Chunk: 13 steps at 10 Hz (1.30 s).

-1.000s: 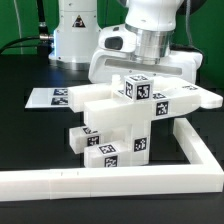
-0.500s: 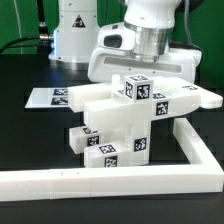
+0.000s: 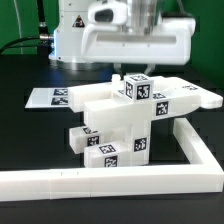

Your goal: Assemble chair

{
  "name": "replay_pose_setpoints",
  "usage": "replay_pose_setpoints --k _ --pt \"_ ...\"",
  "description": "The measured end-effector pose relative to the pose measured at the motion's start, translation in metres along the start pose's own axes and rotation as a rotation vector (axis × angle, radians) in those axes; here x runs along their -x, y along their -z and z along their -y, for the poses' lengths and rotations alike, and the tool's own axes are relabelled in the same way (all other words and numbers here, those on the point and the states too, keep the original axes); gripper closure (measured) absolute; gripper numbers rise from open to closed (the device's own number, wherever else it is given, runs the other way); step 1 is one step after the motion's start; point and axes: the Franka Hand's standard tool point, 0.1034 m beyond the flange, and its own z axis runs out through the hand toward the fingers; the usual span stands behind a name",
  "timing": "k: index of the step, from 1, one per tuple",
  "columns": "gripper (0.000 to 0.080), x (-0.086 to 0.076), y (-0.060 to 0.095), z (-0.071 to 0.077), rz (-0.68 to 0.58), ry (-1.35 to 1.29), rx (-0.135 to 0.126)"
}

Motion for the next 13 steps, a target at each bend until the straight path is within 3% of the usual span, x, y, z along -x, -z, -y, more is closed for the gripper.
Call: replay_pose_setpoints --k 2,6,9,11,13 --pt "0.0512 -0.003 0.014 0.003 -0.012 -0.001 -0.024" --pt "0.0512 -0.005 0.014 0.0 -0.009 0.03 -0.024" --pt "0.0512 -0.042 0.047 -0.023 -0.033 0.054 -0.056" --pt "0.0512 -0.053 0.06 -0.033 -0.006 0.055 -0.07" --pt "0.0512 -0.052 0.057 -0.032 -0.011 0.057 -0.066"
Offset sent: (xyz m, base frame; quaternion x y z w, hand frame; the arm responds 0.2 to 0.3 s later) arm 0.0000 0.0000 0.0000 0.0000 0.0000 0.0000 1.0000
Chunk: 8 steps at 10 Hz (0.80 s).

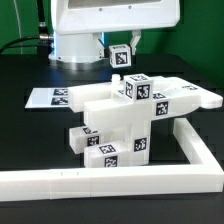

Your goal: Assemble chair

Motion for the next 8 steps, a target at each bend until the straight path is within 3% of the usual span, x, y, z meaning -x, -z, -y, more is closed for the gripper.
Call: replay_pose_setpoints --k 2,5,8 --pt "0.0512 -0.008 0.003 -0.008 -0.002 0.037 0.003" --pt "0.0512 -0.042 0.014 -0.014 -0.036 0.078 0.019" --pt "0.0512 -0.043 0.014 -0.014 -0.035 0.078 0.019"
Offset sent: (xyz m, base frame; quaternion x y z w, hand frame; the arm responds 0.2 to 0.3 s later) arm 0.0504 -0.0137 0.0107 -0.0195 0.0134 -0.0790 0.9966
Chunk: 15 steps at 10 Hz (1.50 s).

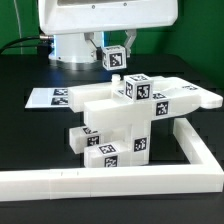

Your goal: Assemble chair

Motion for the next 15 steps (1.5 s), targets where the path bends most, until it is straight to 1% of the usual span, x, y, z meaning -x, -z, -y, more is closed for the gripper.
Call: replay_pose_setpoints --k 1,4,6,11,15 --pt "0.0512 0.0 -0.001 0.0 0.001 0.005 0.003" --pt "0.0512 -0.011 -0.004 -0.001 -0.001 0.027 0.019" --pt "0.0512 -0.01 -0.01 -0.002 0.008 0.03 0.025" --pt "0.0512 -0.009 -0.015 -0.004 0.003 0.02 0.033" --pt "0.0512 -0.013 -0.018 -0.006 0.001 0.02 0.04"
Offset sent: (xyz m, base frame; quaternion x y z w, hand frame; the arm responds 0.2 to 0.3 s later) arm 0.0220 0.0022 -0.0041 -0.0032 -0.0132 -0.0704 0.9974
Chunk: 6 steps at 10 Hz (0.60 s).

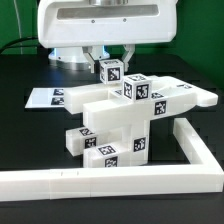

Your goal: Assemble chair

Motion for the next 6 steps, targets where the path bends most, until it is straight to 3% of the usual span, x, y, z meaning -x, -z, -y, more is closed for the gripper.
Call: replay_pose_setpoints --k 6 --pt "0.0512 -0.0014 0.0002 -0.0013 -0.008 -0.002 0.002"
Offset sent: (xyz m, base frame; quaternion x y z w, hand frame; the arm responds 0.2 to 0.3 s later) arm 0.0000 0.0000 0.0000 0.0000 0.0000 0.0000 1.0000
